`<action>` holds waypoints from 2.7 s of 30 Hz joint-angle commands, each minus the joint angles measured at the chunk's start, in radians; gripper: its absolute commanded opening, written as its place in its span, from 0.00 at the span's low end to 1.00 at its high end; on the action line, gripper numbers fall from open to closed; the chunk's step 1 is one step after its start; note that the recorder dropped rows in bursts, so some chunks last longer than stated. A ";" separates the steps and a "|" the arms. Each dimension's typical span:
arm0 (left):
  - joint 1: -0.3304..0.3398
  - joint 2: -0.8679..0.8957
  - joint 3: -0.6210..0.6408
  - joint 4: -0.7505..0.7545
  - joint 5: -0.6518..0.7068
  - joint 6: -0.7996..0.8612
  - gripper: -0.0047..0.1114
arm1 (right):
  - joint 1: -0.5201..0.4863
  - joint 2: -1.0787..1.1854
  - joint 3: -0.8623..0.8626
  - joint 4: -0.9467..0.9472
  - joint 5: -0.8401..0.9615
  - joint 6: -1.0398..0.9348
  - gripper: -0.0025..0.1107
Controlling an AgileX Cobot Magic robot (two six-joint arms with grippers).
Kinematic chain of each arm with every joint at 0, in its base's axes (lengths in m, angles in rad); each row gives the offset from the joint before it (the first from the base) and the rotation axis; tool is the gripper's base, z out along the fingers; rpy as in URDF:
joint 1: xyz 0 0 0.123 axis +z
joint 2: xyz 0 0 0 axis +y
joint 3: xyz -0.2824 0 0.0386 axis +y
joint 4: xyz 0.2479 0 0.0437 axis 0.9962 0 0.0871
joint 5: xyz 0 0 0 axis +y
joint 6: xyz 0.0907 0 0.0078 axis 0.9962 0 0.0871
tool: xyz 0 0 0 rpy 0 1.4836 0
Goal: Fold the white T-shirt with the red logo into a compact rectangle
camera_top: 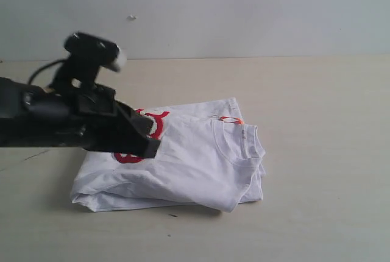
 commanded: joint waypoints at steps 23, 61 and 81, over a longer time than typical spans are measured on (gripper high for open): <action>-0.006 -1.041 0.161 -0.042 -0.012 -0.003 0.04 | -0.002 -0.130 0.011 -0.015 0.028 -0.011 0.02; 0.593 -1.433 0.486 0.678 -0.073 -0.767 0.04 | -0.002 -0.130 0.011 -0.015 0.028 -0.011 0.02; 0.593 -1.433 0.753 0.735 -0.356 -0.759 0.04 | -0.002 -0.131 0.011 -0.015 0.028 -0.011 0.02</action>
